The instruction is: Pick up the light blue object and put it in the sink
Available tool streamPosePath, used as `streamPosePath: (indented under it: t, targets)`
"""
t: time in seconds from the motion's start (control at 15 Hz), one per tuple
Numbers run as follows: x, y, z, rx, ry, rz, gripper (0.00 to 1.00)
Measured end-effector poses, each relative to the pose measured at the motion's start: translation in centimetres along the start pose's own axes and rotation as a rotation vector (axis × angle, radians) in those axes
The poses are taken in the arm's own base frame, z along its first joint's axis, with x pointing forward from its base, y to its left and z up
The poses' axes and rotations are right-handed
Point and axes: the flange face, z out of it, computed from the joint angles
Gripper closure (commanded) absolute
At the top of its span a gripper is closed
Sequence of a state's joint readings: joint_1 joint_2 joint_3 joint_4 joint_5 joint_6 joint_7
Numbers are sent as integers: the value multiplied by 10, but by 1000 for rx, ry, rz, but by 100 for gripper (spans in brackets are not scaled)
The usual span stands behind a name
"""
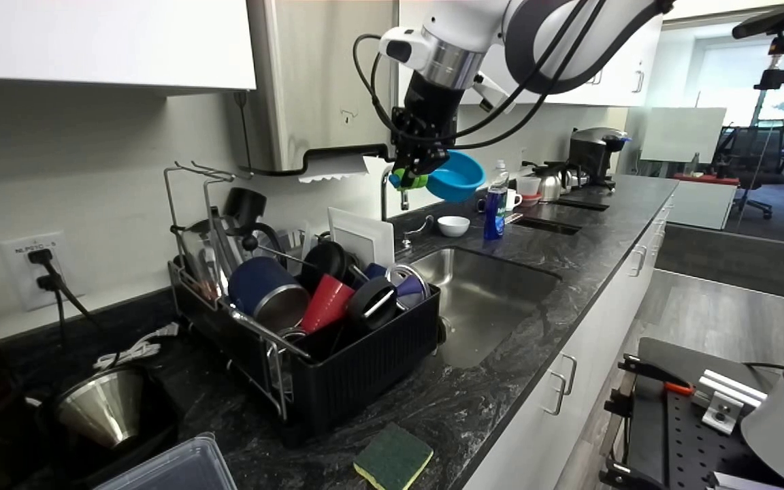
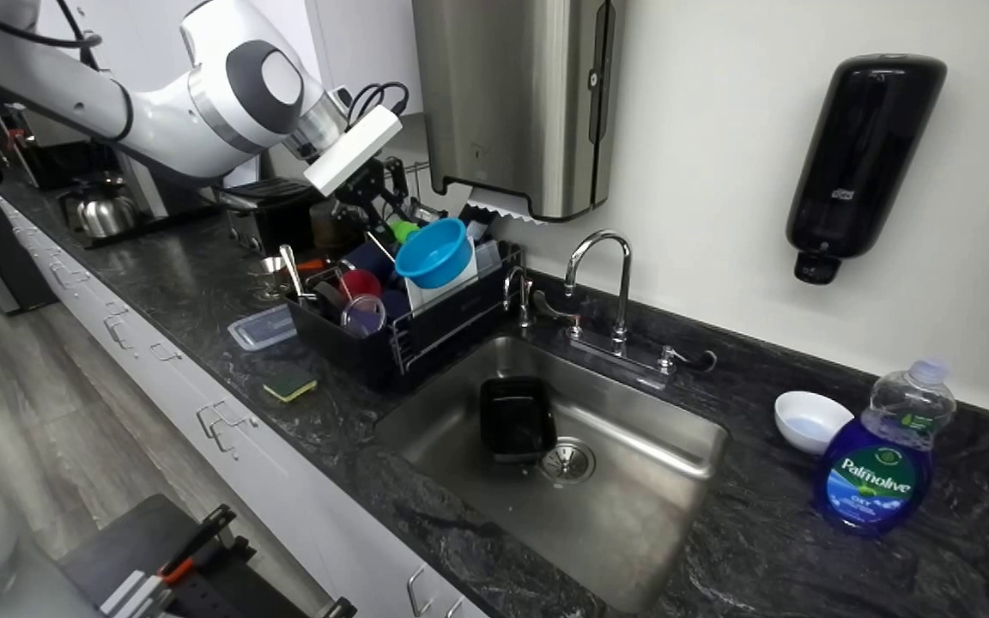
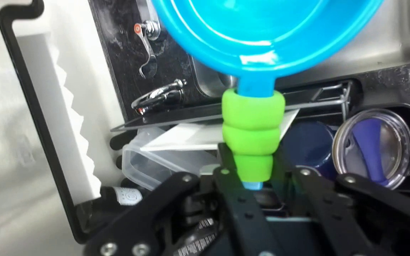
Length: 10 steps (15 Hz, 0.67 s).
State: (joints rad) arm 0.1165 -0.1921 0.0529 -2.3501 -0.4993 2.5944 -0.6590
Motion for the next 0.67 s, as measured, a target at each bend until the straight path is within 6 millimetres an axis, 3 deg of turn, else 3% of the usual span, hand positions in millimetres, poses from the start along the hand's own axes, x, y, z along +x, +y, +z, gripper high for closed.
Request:
streamPosePath:
  t: [0.33,0.67]
  targets:
    - [-46,10,25,34,-61,144,93]
    - [-53,-1,58,87,-102,254,93]
